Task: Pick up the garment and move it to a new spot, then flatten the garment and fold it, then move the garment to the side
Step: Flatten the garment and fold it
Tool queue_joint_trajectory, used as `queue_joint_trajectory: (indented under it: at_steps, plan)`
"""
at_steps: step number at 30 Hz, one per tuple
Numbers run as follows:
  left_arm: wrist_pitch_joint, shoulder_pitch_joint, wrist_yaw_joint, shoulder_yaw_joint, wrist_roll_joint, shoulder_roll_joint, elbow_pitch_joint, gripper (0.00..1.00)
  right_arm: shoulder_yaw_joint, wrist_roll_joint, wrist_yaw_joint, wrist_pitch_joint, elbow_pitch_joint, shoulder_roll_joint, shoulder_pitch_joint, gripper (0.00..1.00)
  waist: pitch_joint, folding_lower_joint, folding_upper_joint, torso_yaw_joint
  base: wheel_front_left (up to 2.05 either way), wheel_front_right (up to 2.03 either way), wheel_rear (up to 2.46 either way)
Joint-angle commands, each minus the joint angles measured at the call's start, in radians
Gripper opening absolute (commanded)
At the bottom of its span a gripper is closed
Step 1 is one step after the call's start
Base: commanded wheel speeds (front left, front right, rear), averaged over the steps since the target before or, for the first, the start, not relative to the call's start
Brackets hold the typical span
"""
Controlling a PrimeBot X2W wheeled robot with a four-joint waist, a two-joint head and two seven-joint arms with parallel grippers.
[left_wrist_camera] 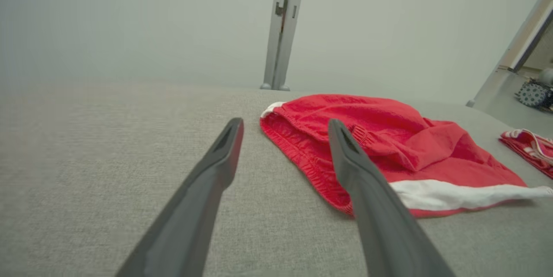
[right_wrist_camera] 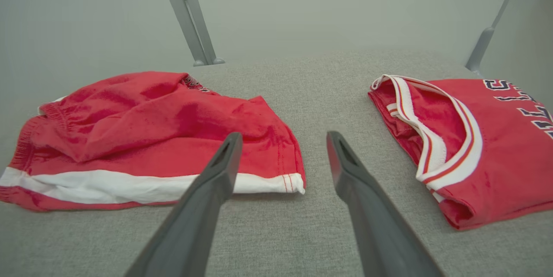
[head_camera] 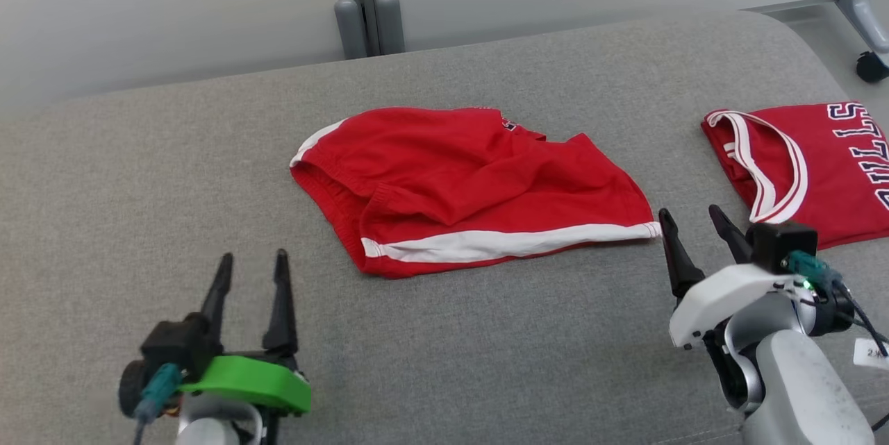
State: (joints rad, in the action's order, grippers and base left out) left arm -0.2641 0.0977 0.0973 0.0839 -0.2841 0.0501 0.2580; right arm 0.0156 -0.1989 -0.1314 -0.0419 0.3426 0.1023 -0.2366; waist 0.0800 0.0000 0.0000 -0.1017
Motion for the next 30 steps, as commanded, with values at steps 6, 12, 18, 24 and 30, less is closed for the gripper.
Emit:
queue_joint_trajectory:
  at_steps: [6, 12, 18, 24, 30]
  plan:
    - [0.060, 0.160, 0.025, 0.141, -0.027, 0.002, 0.222, 1.00, -0.042, 0.016, 0.002, 0.102, 0.089, -0.012, -0.104, 1.00, 0.059, 0.0000, 0.0000, -0.007, 0.00, 0.00, 0.00]
    - [0.093, 0.277, 0.028, 0.231, -0.088, 0.002, 0.363, 1.00, -0.084, 0.059, 0.002, 0.144, 0.204, -0.030, -0.186, 1.00, 0.103, 0.0000, 0.0000, -0.018, 0.00, 0.00, 0.00]
    - [0.096, 0.352, 0.030, 0.281, -0.138, 0.002, 0.451, 1.00, -0.059, 0.057, 0.002, 0.116, 0.293, -0.041, -0.232, 1.00, 0.125, 0.0000, 0.0000, -0.024, 0.00, 0.00, 0.00]
    - [0.096, 0.396, 0.031, 0.322, -0.184, 0.002, 0.507, 1.00, -0.031, 0.036, 0.002, 0.089, 0.356, -0.045, -0.255, 1.00, 0.131, 0.0000, 0.0000, -0.031, 0.00, 0.00, 0.00]
    - [0.092, 0.425, 0.032, 0.359, -0.211, 0.002, 0.542, 1.00, 0.012, 0.021, 0.002, 0.068, 0.408, -0.047, -0.282, 1.00, 0.132, 0.0000, 0.0000, -0.029, 0.00, 0.00, 0.00]
